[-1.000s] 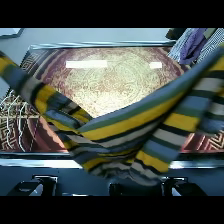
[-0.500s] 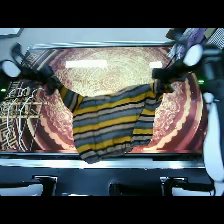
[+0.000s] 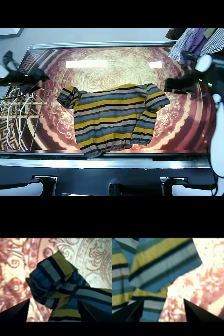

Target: Fold the clothes and pants, and hang the long-sleeved shirts on hangers.

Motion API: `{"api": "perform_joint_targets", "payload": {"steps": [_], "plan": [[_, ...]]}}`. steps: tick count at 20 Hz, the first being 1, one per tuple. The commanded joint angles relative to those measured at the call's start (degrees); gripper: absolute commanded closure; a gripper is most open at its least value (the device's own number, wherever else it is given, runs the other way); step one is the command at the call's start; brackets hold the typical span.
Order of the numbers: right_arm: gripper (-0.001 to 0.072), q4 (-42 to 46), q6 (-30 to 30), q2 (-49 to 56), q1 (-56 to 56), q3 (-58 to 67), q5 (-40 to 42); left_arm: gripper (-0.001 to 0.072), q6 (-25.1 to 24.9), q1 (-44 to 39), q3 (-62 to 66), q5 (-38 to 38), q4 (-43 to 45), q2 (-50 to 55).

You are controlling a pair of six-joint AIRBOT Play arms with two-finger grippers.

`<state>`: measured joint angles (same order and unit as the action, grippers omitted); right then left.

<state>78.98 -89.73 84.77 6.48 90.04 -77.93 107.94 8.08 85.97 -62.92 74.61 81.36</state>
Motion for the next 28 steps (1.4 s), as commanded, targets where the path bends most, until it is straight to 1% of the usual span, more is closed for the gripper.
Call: {"api": "perform_joint_targets", "payload": {"steps": [1, 3, 4, 6, 8, 11, 14, 15, 16, 17, 18, 19, 21, 22, 24, 28], "plan": [[0.01, -8.39, 1.77, -7.56, 8.37, -15.34, 0.13, 0.0021, -2.12, 4.04, -12.55, -1.6, -0.33, -10.54], [0.0099, -13.07, 2.4, -11.98, 9.75, -27.26, 1.44, 0.0021, -2.64, 4.09, -25.62, 0.55, -3.63, -17.57], [0.0099, -15.93, 2.89, -13.57, 9.66, -32.48, 2.84, 0.0021, -3.8, 3.89, -32.46, 2.51, -7.63, -20.92], [0.0098, -22.36, 6.78, -14.88, 8.72, -41.57, 4.66, 0.0022, -7.02, 3.15, -43.23, 6.64, -17.16, -25.64], [0.0099, -24.5, 7.85, -14.82, 7.54, -47.17, 7.45, 0.0022, -9.6, 1.68, -50.16, 8.61, -23.61, -27.78], [0.0099, -27.34, 9.2, -14.82, 5.01, -52.87, 12.39, 0.0023, -10.29, -1.49, -54.73, 8.57, -24.55, -27.91], [0.01, -30.51, 9.22, -14.67, 2.23, -55.82, 17.11, 0.0023, -10.49, -3.61, -56.24, 8.66, -24.46, -27.89], [0.0124, -30.6, 9.18, -14.16, 1.05, -55.89, 17.29, 0.0023, -10.49, -3.8, -56.24, 8.7, -24.26, -27.89], [0.0268, -31.01, 9.22, -13.75, -0.11, -55.89, 17.29, 0.0023, -10.47, -3.89, -56.24, 8.83, -24.22, -27.89], [0.0488, -31.39, 9.22, -13.6, -1.27, -55.87, 17.29, 0.0024, -10.47, -3.89, -56.24, 8.55, -24.2, -27.89], [0.0653, -31.39, 9.2, -13.73, -1.92, -55.74, 16.79, 0.0024, -10.47, -3.89, -56.24, 8.13, -24.22, -27.89], [0.0677, -31.36, 9.01, -14.19, -1.9, -55.71, 16.06, 0.0025, -10.49, -3.89, -56.24, 6.97, -24.2, -27.89], [0.0678, -29.81, 8.04, -15.96, -1.92, -55.71, 14.12, 0.0024, -12.92, -4.24, -56.41, 5.35, -24.13, -27.34], [0.0678, -28.72, 7.19, -16.94, -1.92, -55.71, 12.9, 0.0024, -13.0, -4.9, -56.85, 5.09, -24.37, -26.71], [0.0678, -27.78, 6.34, -18.6, -1.92, -55.71, 11.15, 0.0024, -13.07, -7.69, -58.05, 6.29, -25.94, -24.85], [0.0678, -27.74, 6.36, -20.5, -1.92, -55.71, 10.64, 0.0024, -13.66, -16.39, -58.49, 11.02, -28.79, -20.17]]}}
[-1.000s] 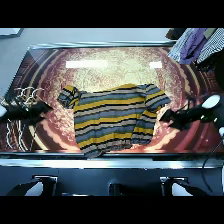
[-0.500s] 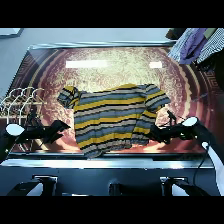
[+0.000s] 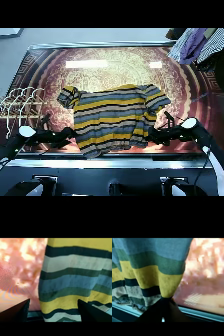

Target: Fold the clothes and pants, and hang the long-sleeved shirts on hangers.

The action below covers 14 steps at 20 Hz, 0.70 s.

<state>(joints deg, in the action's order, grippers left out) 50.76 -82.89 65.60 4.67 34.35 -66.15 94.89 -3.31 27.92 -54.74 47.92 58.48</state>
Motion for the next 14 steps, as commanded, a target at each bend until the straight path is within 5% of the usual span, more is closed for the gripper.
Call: {"api": "perform_joint_targets", "payload": {"steps": [1, 7, 8, 9, 10, 14], "plan": [[0.0678, 0.5, -0.46, -1.31, -0.11, -0.02, -1.25, 0.0025, -0.57, -7.06, -0.44, 3.65, -2.1, 3.69], [0.0678, 0.68, -0.55, -1.31, -0.11, -0.02, -1.4, 0.0039, -0.37, -10.36, -0.44, 5.2, -2.12, 7.61], [0.0678, 0.39, -1.2, -1.31, -0.11, -0.02, -1.53, 0.0126, -0.39, -10.36, -0.42, 5.92, -3.04, 7.61], [0.0678, -1.01, -2.1, -1.33, -0.11, 0.0, -1.99, 0.0482, -0.66, -10.36, -0.31, 6.16, -4.31, 7.58], [0.0678, -3.43, -2.14, -1.38, -0.11, 0.39, -2.58, 0.068, -1.09, -10.36, 0.33, 6.21, -5.2, 7.41], [0.0678, -5.2, 0.87, -2.16, -0.09, 15.93, -1.81, 0.0683, -3.43, -7.5, 14.73, 4.13, -2.97, 6.6]]}}
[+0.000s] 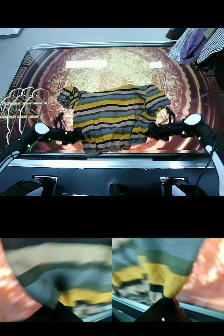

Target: Fold the clothes and pants, and hang the long-sleeved shirts on hangers.

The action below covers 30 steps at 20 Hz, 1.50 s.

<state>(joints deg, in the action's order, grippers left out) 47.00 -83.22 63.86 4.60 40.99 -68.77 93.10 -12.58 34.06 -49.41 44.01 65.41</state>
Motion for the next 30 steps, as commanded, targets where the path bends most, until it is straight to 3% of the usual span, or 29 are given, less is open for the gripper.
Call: {"api": "perform_joint_targets", "payload": {"steps": [1, 7, 11, 14, 17, 21, 27, 30], "plan": [[0.0678, -0.81, 1.2, -0.42, -0.04, 15.98, 1.73, 0.0683, -1.6, 3.39, 15.21, -2.54, 2.86, -0.33], [0.0678, 7.15, -1.62, -0.81, -0.04, 59.52, 4.59, 0.0682, -0.98, 11.78, 60.08, -9.11, 7.23, -0.57], [0.0678, 15.69, -5.99, -5.22, -0.04, 74.31, 4.15, 0.0681, -0.98, 14.08, 76.24, -9.14, 8.61, -4.31], [0.0678, 18.97, -6.69, -12.31, -0.04, 74.97, 2.89, 0.0681, 1.03, 14.38, 77.4, -10.32, 14.51, -11.04], [0.0678, 20.96, -8.5, -18.38, -0.04, 74.97, -0.42, 0.0681, 7.37, 14.38, 77.33, -16.72, 21.33, -16.61], [0.0678, 23.28, -14.19, -21.46, -0.04, 74.97, 0.35, 0.0681, 9.6, 14.38, 77.29, -24.22, 24.17, -19.17], [0.0678, 22.58, -24.72, -11.78, -0.04, 74.93, -6.29, 0.0681, 11.54, 14.25, 72.24, -24.76, 21.59, -12.33], [0.0678, 22.38, -25.73, -0.5, -0.04, 74.93, -10.05, 0.0681, 11.47, 14.25, 65.81, -24.15, 19.45, -4.17]]}}
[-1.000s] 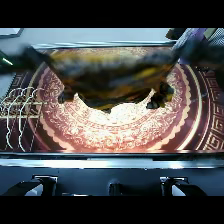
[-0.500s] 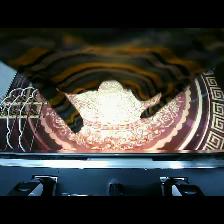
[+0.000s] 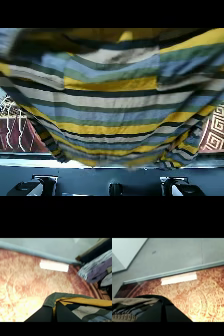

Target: Fold the clothes and pants, and hang the long-sleeved shirts on hangers.

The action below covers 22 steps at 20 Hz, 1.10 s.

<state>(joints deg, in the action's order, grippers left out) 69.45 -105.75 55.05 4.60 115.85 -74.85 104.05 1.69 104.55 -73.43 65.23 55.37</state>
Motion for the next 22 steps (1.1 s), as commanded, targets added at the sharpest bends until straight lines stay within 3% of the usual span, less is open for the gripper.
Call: {"api": "perform_joint_targets", "payload": {"steps": [1, 7, 13, 14, 16, 17, 18, 19, 22], "plan": [[0.0678, -1.01, -3.19, 12.46, -0.04, 0.07, -3.32, 0.0681, 0.46, -0.02, -6.67, 1.33, -1.77, 9.44], [0.0678, -8.37, -3.17, 40.33, -2.27, 0.07, 6.4, 0.0681, -1.64, -4.96, -9.68, 17.2, -1.81, 33.55], [0.0677, -6.38, -2.93, 57.22, -7.5, 0.07, 9.46, 0.0674, -1.55, -8.96, -9.68, 18.16, -3.39, 48.85], [0.0664, -6.25, -2.93, 57.37, -7.48, 0.07, 8.52, 0.0608, -1.51, -8.92, -9.68, 17.84, -4.22, 49.29], [0.0503, -5.4, -1.38, 55.93, -6.23, 0.07, 5.73, 0.0223, -1.55, -8.22, -9.09, 16.94, -5.77, 48.76], [0.0399, -5.33, 0.63, 54.53, -5.16, 0.07, 3.54, 0.0104, -1.55, -7.34, -8.04, 15.32, -6.14, 48.0], [0.0255, -5.29, 2.86, 52.48, -3.56, 0.07, 0.44, 0.0087, -1.55, -6.14, -6.75, 12.96, -6.19, 46.82], [0.0206, -5.14, 5.53, 50.1, -1.68, 0.07, -3.1, 0.0086, -1.55, -4.92, -5.86, 10.62, -6.16, 45.29], [0.0173, -0.7, 9.79, 41.99, 4.11, -0.33, -12.17, 0.0076, -1.57, -1.95, -5.75, 2.75, -3.43, 37.79]]}}
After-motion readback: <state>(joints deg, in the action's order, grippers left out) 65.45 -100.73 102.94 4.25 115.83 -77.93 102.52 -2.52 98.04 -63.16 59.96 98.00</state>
